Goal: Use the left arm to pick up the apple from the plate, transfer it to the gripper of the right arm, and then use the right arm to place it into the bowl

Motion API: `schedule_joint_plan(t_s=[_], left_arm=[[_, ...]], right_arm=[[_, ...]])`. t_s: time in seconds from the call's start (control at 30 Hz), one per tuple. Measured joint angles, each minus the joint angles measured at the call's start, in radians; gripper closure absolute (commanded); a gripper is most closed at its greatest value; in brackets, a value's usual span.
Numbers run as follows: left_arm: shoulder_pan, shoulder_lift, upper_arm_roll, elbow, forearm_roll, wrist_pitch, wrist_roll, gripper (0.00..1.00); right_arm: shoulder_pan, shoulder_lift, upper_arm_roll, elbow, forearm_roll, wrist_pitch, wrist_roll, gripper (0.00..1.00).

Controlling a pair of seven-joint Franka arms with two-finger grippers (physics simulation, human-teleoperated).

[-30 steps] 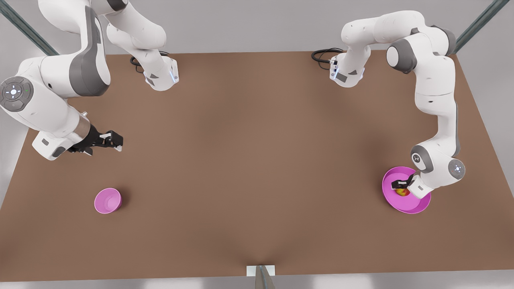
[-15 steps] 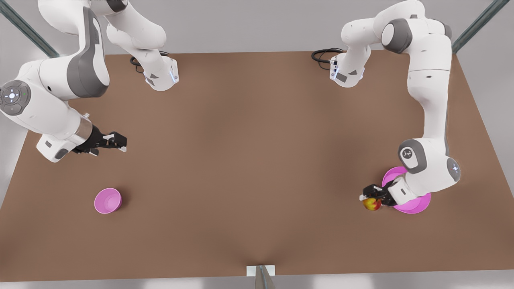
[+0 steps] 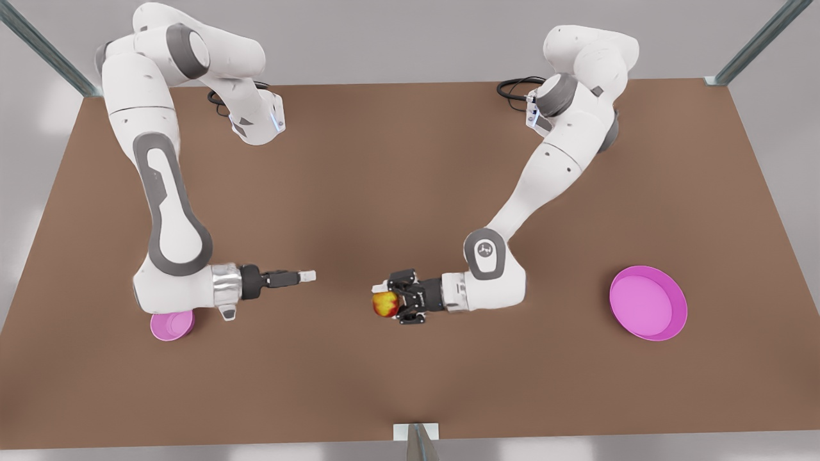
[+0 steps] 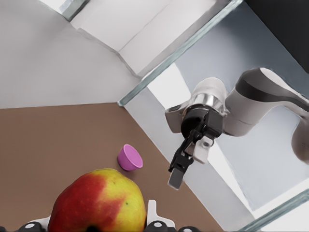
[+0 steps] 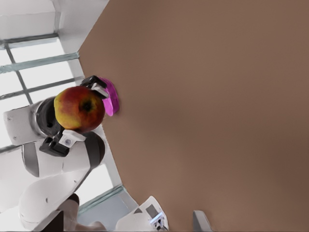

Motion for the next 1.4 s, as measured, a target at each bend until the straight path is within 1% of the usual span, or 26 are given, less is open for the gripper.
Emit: schedule_joint_plan(t_s=[0.13,0.23,0.3,0.4,0.5,0.9,1.4], left_arm=[[-0.014,0.023,-0.036,0.015,-0.143,0.045,0.206,0.27],[-0.023,0.050,-0.052,0.017,-0.193,0.064,0.346,0.27],[-0.030,0.059,-0.056,0.022,-0.212,0.072,0.429,0.27],[-0.045,0.069,-0.058,0.031,-0.238,0.081,0.537,0.27],[-0.061,0.081,-0.059,0.044,-0.255,0.091,0.629,0.27],[-0.085,0.093,-0.057,0.053,-0.273,0.122,0.878,0.25],[-0.085,0.093,-0.057,0.053,-0.275,0.131,1.027,0.25]], right_arm=[[-0.005,0.066,0.028,-0.013,0.194,0.026,-0.118,0.00],[-0.008,0.107,0.034,0.005,0.268,0.036,-0.205,0.00],[-0.006,0.147,0.043,0.052,0.292,0.040,-0.265,0.00],[0.028,0.222,0.043,0.196,0.283,0.045,-0.348,0.00],[0.044,0.257,0.044,0.248,0.260,0.046,-0.424,0.00],[0.079,0.274,0.053,0.204,0.250,0.040,-0.649,0.00],[0.115,0.281,0.056,0.199,0.309,0.073,-0.781,0.00]])
